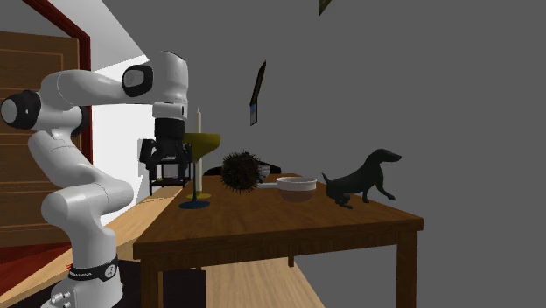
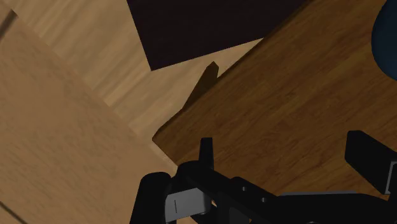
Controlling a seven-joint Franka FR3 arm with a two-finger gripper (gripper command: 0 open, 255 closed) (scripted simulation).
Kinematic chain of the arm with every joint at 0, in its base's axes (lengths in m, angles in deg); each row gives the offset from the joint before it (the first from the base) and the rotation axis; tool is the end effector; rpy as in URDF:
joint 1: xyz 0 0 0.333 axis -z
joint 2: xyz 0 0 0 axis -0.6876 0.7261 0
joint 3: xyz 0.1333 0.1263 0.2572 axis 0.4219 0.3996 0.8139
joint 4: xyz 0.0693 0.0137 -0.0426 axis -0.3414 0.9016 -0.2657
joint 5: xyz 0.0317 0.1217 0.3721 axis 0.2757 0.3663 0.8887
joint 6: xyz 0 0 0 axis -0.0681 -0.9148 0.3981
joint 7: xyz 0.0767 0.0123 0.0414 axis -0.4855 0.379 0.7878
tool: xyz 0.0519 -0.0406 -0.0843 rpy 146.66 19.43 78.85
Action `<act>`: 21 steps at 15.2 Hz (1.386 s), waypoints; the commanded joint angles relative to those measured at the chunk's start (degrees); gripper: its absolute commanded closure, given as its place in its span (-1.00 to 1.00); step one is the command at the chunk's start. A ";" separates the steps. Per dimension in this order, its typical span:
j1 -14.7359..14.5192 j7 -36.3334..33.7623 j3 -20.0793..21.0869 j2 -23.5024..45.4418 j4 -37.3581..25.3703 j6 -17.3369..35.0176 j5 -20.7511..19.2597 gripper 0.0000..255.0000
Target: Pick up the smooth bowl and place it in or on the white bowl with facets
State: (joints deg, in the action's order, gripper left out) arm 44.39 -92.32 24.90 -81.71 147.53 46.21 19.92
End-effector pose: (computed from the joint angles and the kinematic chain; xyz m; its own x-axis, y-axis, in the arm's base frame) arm 0.3018 -0.0294 0.5746 0.9770 -0.2130 0.0033 -0.2129 -0.9754 0.0576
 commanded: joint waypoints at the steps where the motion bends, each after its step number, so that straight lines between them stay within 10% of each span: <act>1: 0.00 0.00 0.00 0.00 0.00 0.00 0.00 -1.00; 21: -5.70 -16.96 10.80 32.91 -20.45 17.67 11.49 -1.00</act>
State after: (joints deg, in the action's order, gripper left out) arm 38.96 -108.33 35.15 -50.61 128.71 63.30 31.13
